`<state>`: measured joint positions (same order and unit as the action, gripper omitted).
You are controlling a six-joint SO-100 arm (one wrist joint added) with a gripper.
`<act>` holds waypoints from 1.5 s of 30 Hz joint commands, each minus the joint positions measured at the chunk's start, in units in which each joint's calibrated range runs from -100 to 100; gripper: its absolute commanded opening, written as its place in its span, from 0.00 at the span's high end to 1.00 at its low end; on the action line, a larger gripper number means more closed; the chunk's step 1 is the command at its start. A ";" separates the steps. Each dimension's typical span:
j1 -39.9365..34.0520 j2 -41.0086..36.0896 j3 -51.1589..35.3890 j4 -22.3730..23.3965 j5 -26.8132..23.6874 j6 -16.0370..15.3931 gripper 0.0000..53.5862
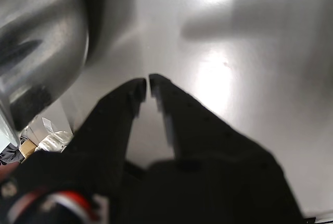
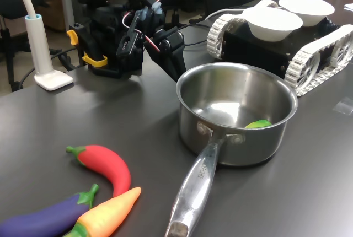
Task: Pick up the chilli and place them in the pan
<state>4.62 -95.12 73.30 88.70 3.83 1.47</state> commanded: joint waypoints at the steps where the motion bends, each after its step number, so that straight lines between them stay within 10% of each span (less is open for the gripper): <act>1: 1.69 -0.41 -1.74 -0.81 1.71 -0.63 0.93; 45: 0.20 -0.41 -1.93 -0.72 3.22 -0.63 1.00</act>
<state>5.17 -95.12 73.30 88.70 6.37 1.47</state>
